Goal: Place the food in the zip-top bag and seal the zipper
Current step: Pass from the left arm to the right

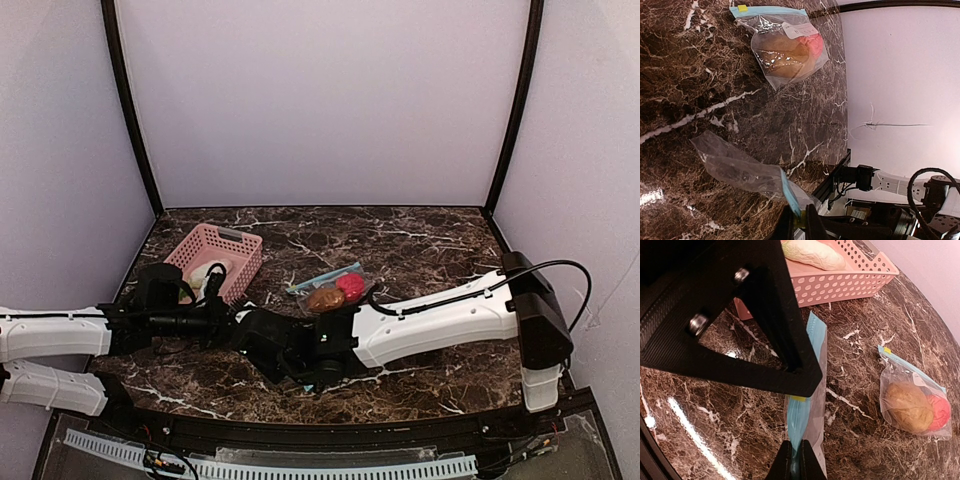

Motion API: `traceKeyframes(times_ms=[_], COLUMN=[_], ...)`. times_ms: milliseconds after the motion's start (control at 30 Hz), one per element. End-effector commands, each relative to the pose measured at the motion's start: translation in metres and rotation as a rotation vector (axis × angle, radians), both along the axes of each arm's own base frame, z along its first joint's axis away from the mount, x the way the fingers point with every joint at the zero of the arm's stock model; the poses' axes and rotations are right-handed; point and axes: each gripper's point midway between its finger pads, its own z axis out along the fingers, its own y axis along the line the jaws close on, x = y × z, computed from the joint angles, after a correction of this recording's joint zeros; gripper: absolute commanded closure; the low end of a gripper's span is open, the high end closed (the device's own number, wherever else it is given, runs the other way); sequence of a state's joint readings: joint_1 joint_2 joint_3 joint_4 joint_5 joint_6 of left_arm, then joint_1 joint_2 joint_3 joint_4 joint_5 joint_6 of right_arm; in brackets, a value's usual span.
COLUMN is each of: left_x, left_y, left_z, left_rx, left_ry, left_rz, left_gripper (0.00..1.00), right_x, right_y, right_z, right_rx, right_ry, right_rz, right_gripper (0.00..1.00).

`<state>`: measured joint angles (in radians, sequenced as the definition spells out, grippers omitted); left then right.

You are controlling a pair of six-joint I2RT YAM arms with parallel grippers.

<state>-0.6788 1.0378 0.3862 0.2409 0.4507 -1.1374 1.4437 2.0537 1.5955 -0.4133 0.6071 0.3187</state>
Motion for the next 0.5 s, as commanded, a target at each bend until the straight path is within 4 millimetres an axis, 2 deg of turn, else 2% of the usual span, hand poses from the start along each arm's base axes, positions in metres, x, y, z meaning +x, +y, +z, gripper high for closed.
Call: traceKeyframes(times_ms=[0,200,467], left_x=[0.002,0.006,0.021], left_y=[-0.001,0.003,0.006], left_z=[0.001,-0.008,-0.004], left_rx=[0.006,0.055,0.062], left_ry=[-0.015,-0.020,-0.044], left_rz=[0.001,0.019,0.068], left_gripper=[0.99,0.99,0.99], right_x=[0.010,0.005,-0.006], right_y=[-0.003,-0.007,-0.021], right_z=[0.005,0.009,0.010], right_rx=[0.030,0.053,0.056], right_ry=[0.000,0.033,0.062], right_rz=[-0.047,-0.012,0.034], right_gripper=[0.99,1.00,1.00])
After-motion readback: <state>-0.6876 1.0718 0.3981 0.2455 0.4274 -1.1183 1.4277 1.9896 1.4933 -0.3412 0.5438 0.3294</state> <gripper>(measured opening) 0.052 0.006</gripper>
